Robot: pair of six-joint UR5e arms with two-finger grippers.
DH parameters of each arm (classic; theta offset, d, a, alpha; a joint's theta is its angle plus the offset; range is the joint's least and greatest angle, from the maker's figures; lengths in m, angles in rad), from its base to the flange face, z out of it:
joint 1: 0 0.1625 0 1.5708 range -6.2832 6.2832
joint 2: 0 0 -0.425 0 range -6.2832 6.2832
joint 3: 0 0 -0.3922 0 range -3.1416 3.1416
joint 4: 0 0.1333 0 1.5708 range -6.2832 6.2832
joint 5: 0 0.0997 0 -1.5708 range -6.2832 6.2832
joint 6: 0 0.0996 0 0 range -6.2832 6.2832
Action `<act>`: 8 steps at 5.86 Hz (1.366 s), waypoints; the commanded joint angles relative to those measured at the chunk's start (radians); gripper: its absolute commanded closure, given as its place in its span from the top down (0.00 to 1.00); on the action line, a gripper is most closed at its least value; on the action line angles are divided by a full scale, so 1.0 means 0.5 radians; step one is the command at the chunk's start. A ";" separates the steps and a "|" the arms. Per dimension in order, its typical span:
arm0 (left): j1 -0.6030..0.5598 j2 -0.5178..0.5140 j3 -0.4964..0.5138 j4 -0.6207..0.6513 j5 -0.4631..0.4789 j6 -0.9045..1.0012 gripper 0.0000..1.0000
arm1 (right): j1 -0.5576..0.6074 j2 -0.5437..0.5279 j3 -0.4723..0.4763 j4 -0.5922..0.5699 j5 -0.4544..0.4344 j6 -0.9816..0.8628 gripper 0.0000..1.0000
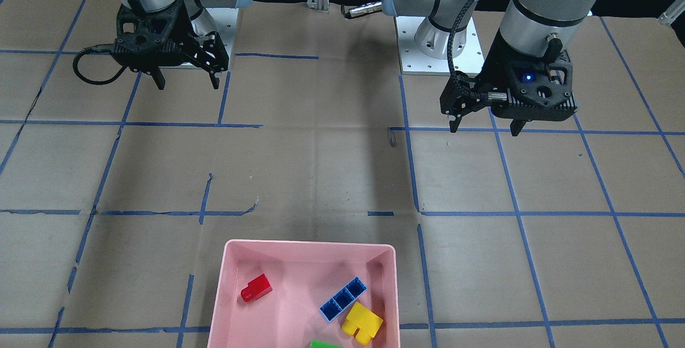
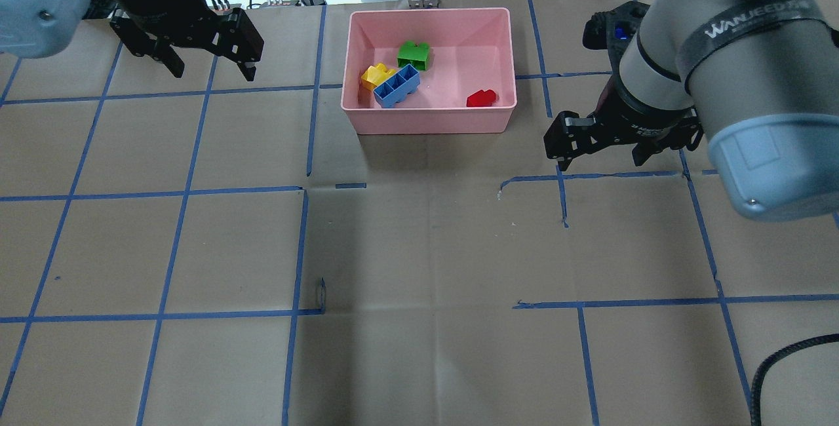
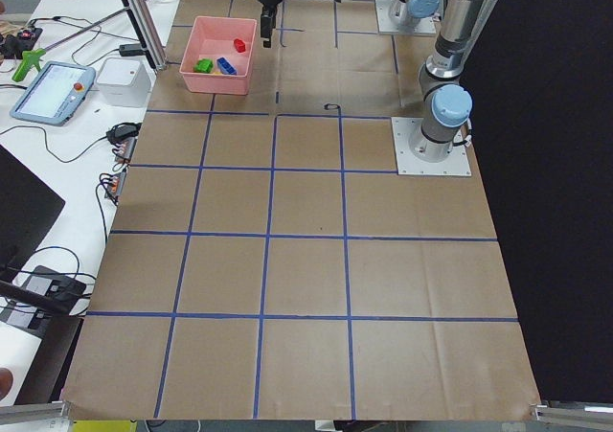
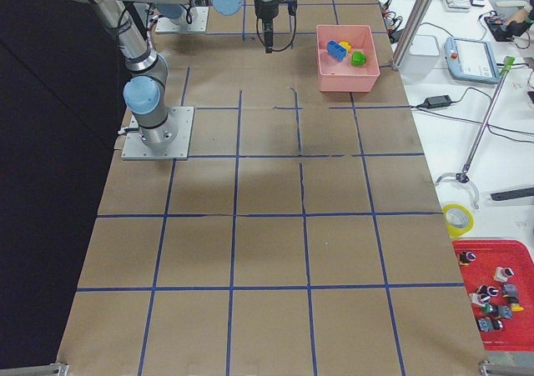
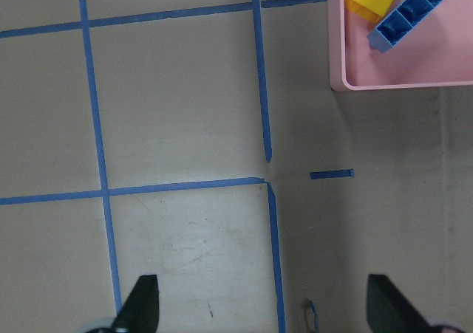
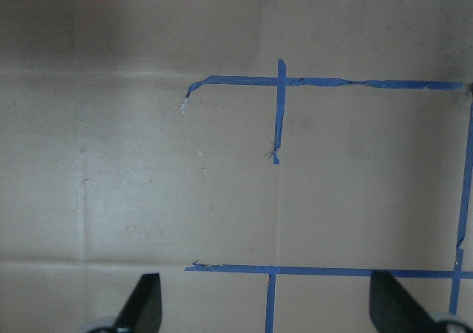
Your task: Put all blocks into box
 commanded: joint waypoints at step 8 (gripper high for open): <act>0.009 0.029 0.001 -0.090 -0.051 -0.007 0.99 | 0.000 -0.006 0.009 -0.012 -0.033 -0.018 1.00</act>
